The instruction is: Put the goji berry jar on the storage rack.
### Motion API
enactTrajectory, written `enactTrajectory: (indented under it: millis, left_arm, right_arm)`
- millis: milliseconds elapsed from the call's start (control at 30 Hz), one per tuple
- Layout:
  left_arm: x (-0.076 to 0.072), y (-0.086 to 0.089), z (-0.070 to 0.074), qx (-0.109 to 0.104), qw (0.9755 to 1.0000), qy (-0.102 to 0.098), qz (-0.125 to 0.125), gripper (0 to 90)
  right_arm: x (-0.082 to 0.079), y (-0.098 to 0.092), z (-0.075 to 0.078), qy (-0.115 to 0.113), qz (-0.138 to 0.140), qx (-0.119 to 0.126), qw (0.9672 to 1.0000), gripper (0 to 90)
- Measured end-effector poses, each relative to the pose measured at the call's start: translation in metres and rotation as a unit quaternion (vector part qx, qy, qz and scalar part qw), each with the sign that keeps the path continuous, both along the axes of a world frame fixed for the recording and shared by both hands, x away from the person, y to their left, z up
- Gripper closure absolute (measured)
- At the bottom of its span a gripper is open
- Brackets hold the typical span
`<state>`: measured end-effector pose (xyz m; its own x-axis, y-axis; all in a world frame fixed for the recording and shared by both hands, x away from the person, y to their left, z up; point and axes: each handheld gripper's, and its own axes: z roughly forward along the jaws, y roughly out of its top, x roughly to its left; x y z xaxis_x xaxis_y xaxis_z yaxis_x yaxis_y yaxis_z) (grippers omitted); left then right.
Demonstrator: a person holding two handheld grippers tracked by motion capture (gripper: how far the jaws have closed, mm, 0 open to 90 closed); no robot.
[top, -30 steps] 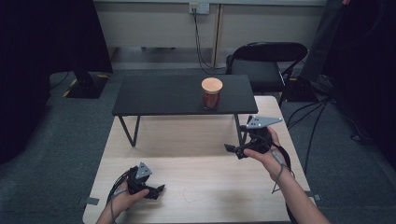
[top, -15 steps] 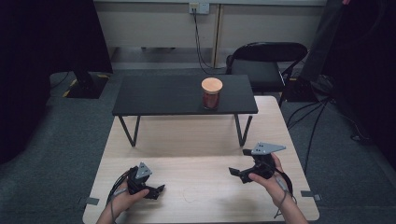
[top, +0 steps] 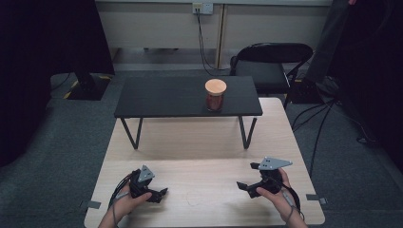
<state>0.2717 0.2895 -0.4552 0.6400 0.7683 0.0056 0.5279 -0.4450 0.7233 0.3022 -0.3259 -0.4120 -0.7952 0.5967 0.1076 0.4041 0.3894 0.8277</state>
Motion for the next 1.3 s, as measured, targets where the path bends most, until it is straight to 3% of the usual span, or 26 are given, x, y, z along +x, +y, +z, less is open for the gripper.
enactTrajectory:
  millis: [533, 800, 1233, 1300]
  left_arm:
    - [0.0, 0.0, 0.0, 0.001, 1.0, 0.0, -0.001, 0.0]
    - [0.0, 0.0, 0.0, 0.001, 1.0, 0.0, 0.0, 0.0]
    - [-0.002, -0.001, 0.0, -0.002, 1.0, 0.0, 0.004, 0.0]
    - [-0.002, -0.001, -0.001, -0.002, 1.0, 0.0, 0.005, 0.0]
  right_arm:
    - [-0.002, -0.002, -0.028, 0.019, 0.005, -0.022, 0.9996, 0.2]
    - [-0.003, 0.0, -0.029, 0.017, 0.014, -0.029, 0.9993, 0.3]
    - [-0.003, 0.0, -0.03, 0.021, 0.024, -0.069, 0.9971, 0.4]
    - [-0.003, -0.001, -0.032, 0.024, 0.02, -0.066, 0.9973, 0.4]
